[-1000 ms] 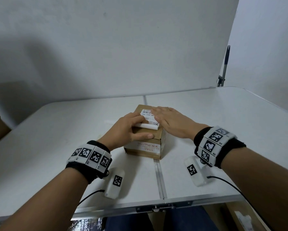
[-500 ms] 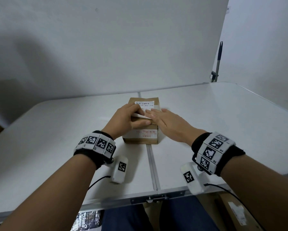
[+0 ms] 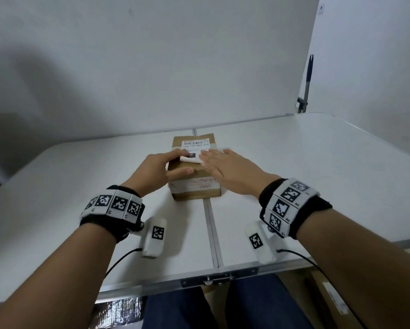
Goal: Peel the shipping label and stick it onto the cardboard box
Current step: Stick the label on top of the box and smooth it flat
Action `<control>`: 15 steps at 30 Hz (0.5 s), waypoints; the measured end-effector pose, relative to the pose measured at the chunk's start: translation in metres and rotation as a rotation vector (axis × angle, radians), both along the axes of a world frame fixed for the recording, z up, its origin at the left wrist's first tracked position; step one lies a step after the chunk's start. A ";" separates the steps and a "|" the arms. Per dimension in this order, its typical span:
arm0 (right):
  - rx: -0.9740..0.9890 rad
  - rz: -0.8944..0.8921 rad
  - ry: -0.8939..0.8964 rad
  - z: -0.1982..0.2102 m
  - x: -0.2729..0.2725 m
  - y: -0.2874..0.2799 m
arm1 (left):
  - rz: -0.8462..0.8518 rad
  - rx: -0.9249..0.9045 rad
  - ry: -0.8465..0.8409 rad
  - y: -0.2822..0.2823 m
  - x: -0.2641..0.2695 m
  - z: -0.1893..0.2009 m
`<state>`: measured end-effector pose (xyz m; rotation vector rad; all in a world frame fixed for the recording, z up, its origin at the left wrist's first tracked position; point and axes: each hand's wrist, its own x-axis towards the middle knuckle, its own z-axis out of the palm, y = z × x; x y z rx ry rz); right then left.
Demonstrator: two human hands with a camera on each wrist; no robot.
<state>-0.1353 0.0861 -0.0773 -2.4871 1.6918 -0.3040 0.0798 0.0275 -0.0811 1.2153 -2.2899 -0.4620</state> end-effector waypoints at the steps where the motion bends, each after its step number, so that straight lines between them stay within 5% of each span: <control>1: -0.004 0.003 0.039 0.001 0.001 -0.001 | 0.013 -0.004 0.008 0.000 -0.001 -0.002; 7: -0.047 -0.005 0.207 0.004 0.006 0.009 | 0.045 0.018 0.021 0.000 -0.002 -0.002; 15: -0.119 -0.023 0.136 0.006 0.013 0.030 | 0.071 0.039 0.026 0.006 -0.006 0.000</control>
